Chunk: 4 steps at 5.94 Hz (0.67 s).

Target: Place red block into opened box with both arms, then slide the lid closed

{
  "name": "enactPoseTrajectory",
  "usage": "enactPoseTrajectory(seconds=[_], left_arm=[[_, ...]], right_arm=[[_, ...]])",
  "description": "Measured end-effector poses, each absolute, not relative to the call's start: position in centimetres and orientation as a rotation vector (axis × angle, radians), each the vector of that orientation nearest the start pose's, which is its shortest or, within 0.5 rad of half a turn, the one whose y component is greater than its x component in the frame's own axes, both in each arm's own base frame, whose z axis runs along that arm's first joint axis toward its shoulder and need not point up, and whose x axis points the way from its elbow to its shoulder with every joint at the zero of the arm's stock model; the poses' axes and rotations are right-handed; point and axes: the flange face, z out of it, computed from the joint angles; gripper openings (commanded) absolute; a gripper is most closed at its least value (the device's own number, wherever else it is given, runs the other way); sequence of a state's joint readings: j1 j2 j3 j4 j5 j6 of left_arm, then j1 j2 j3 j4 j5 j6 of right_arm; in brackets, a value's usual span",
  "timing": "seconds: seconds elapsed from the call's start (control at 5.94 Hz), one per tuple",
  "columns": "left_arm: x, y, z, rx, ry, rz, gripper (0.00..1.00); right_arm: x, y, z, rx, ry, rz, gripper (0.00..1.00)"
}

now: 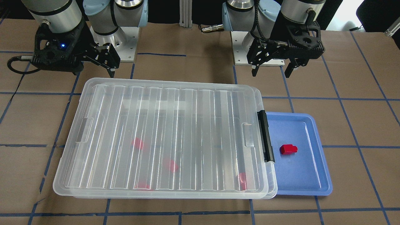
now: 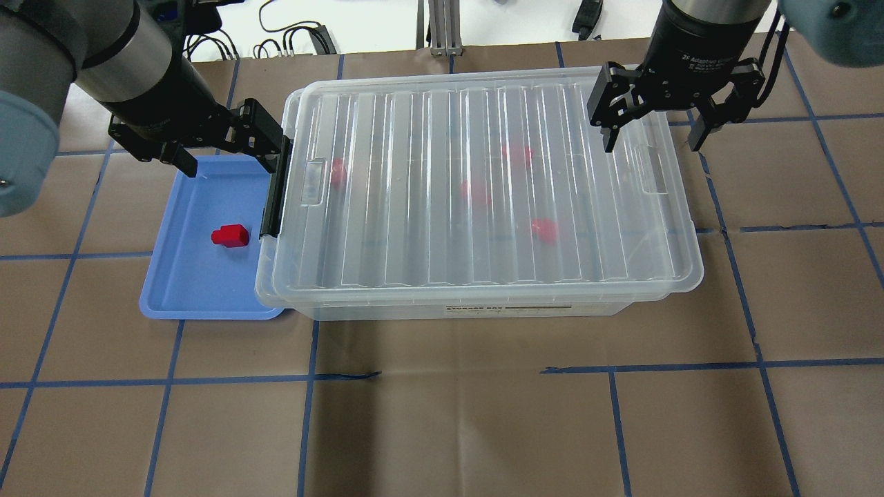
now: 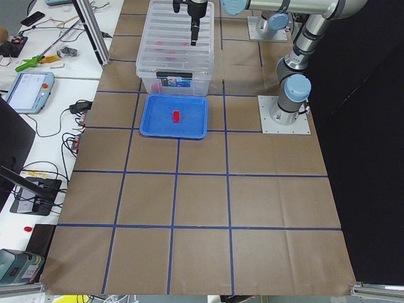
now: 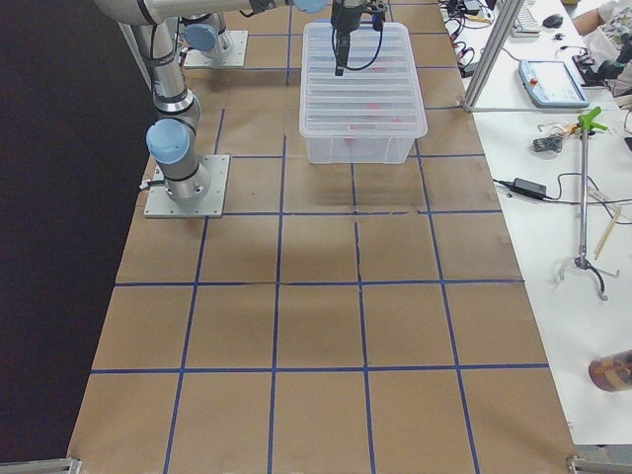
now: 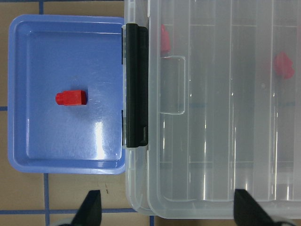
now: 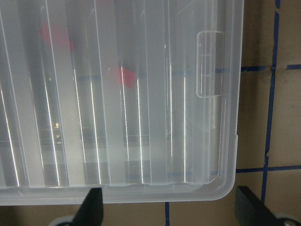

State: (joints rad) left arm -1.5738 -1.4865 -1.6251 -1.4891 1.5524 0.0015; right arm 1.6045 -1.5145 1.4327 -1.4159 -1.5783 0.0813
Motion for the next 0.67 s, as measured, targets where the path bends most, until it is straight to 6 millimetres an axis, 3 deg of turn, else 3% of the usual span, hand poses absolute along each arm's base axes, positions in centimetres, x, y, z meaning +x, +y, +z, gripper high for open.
enactPoseTrajectory(seconds=[0.67], left_arm=[[-13.64, -46.58, 51.02, 0.010, 3.154, -0.178, 0.99]], right_arm=[[14.69, -50.23, 51.27, 0.078, 3.160, 0.113, 1.00]])
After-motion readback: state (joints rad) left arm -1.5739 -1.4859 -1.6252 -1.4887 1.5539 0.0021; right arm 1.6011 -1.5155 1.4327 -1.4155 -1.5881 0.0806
